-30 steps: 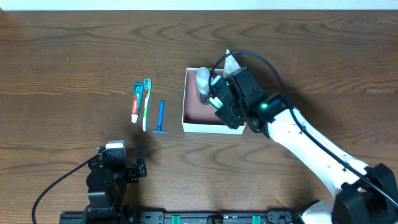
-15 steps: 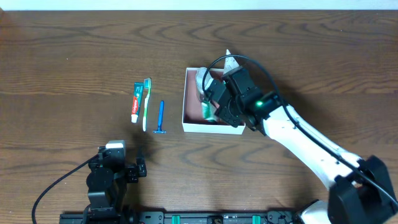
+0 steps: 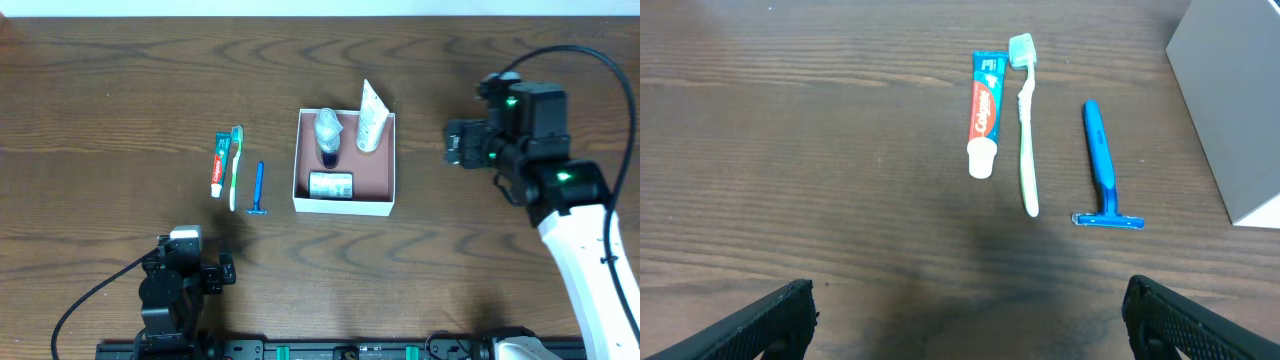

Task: Pack container
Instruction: 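Raise the right gripper away from the box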

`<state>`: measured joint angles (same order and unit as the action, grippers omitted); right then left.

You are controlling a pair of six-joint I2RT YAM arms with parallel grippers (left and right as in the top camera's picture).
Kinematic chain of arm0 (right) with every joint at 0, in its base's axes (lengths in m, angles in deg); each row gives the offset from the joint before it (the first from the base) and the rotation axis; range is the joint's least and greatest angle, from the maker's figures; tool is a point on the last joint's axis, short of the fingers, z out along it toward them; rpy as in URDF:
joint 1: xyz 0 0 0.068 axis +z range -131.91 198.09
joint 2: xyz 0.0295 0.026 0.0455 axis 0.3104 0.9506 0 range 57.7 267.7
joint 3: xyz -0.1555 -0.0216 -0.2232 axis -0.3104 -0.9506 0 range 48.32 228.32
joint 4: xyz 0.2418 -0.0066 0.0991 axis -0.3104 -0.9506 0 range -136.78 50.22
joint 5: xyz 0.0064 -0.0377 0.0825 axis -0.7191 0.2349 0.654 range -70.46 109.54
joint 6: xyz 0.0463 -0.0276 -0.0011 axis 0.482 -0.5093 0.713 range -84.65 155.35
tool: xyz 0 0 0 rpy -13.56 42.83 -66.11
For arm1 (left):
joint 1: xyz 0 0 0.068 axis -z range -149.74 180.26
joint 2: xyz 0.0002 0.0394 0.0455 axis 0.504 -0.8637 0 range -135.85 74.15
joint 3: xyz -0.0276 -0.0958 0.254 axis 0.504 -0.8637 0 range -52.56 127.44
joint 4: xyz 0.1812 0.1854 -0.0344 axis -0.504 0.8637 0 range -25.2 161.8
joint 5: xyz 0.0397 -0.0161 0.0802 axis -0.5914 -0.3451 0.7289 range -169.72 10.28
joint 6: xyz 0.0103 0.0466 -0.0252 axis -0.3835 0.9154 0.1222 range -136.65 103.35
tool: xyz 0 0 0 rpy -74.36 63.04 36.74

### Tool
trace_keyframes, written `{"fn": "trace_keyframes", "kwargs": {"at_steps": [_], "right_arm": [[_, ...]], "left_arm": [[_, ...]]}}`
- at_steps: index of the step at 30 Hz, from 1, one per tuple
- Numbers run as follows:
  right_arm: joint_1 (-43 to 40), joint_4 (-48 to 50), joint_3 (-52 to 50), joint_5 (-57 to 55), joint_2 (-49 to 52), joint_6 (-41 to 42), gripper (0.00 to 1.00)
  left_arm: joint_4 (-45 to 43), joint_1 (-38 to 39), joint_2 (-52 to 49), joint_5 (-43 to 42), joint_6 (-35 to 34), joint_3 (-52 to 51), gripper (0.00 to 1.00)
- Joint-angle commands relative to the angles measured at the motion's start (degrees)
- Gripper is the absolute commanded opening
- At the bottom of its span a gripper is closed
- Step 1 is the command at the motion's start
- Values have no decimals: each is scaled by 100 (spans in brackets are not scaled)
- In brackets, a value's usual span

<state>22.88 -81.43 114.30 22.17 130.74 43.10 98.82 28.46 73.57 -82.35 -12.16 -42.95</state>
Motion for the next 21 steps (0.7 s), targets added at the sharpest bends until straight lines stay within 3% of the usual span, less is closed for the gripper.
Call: {"fn": "trace_keyframes", "kwargs": {"at_steps": [1,7,15,21], "right_arm": [[-549,-203,33,111,114,870,98],[-1178,-297,33,946,369,1154,99],[-1228,-297,33,966,424,1152,99],[-1231,-297,33,966,424,1152,99]], "left_arm": [[-81,17,35,7,-48,-24,98],[57,17,35,-52,-385,-26,98],[-323,17,-68,-428,-627,140,98],[-221,17,-1635,-422,-649,918,98]]}}
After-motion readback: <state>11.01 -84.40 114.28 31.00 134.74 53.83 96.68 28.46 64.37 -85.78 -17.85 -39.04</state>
